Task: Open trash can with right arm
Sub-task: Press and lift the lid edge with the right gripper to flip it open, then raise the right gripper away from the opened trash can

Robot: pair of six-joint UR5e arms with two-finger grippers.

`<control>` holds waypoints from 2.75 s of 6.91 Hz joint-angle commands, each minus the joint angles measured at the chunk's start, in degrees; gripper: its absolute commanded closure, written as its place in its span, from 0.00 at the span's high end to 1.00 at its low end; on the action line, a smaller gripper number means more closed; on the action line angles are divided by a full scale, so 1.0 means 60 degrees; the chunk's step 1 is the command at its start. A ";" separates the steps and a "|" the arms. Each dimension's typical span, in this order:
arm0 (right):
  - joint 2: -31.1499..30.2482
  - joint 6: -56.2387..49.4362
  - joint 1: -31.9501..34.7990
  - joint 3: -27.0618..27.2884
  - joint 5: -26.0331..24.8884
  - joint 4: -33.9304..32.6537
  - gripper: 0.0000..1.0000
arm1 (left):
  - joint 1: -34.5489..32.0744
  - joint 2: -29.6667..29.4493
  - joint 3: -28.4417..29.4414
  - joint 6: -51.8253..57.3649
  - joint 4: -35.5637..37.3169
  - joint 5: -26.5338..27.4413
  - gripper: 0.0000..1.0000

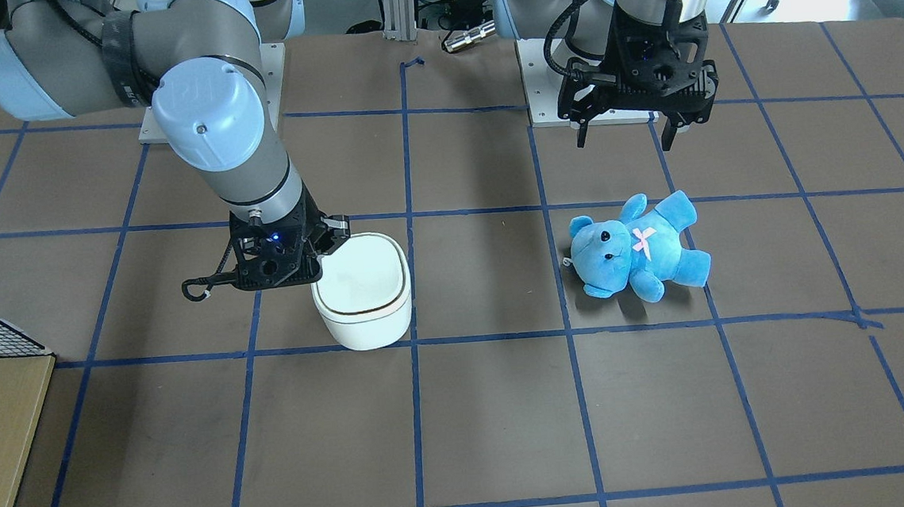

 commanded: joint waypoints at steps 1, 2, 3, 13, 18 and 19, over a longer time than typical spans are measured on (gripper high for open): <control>0.0201 -0.0026 0.0032 0.0049 0.0001 -0.0276 0.00 | 0.0000 0.0000 0.0000 0.0000 0.0000 0.0000 1.00; 0.0259 -0.0026 0.0032 0.0049 0.0015 -0.0261 0.00 | 0.0000 0.0000 0.0000 0.0000 0.0000 0.0000 1.00; 0.0288 -0.0026 0.0047 0.0049 0.0015 -0.0261 0.00 | 0.0000 0.0000 0.0000 0.0000 0.0000 0.0000 1.00; 0.0173 0.0048 0.0061 -0.0184 0.0001 -0.0130 0.00 | 0.0000 0.0000 0.0000 0.0000 0.0000 0.0000 1.00; -0.0546 0.0062 -0.0069 -0.2142 -0.0175 0.2049 0.90 | 0.0000 0.0000 0.0000 0.0000 0.0000 0.0000 1.00; -0.0633 0.0062 -0.0172 -0.2235 -0.0204 0.2126 1.00 | 0.0000 0.0000 0.0000 0.0000 0.0000 0.0000 1.00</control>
